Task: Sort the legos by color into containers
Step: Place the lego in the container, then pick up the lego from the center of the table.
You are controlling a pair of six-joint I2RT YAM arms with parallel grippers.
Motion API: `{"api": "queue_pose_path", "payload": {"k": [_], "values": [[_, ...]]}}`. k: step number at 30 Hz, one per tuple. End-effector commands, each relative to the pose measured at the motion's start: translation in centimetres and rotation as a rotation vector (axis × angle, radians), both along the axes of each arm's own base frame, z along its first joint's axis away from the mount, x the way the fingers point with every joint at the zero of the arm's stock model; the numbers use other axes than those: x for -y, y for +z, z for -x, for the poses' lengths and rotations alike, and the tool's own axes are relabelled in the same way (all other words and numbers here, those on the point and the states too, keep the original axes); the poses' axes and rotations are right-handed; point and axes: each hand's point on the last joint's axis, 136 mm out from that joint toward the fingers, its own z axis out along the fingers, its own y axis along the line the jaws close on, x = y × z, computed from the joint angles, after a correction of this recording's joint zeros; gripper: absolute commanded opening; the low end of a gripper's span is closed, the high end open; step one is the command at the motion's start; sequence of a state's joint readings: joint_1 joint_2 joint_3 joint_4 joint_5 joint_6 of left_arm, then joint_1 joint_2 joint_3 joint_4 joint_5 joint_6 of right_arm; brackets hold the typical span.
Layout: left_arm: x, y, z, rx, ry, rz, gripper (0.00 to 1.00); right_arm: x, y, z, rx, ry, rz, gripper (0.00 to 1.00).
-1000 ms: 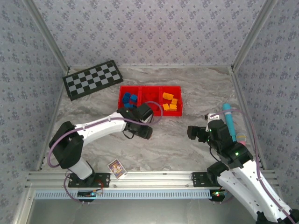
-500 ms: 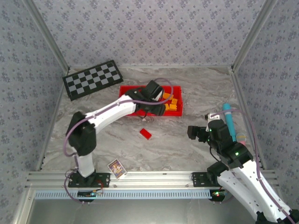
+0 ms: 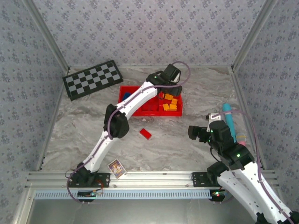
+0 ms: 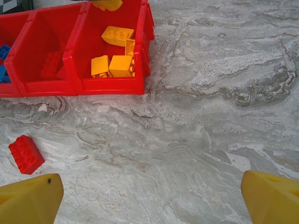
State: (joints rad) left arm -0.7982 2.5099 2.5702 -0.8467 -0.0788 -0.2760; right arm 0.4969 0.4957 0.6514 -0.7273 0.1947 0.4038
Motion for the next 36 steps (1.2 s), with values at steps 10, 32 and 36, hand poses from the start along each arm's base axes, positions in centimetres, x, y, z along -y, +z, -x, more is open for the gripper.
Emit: {"api": "queue_pose_path", "payload": {"k": [10,32,36], "values": [[-1.0,-0.4,-1.1,0.005,0.014,-0.026,0.67,0.2,0.2,0.0,0.008,-0.008,-0.005,1.0],[-3.3,9.4,4.9,0.135,-0.113,-0.087,1.0,0.1,0.2,0.1,0.009,-0.006,-0.003,1.0],[-5.0,8.7,7.4,0.122,-0.107,-0.116,1.0,0.1,0.1,0.1,0.011,-0.005,-0.004,1.0]]}}
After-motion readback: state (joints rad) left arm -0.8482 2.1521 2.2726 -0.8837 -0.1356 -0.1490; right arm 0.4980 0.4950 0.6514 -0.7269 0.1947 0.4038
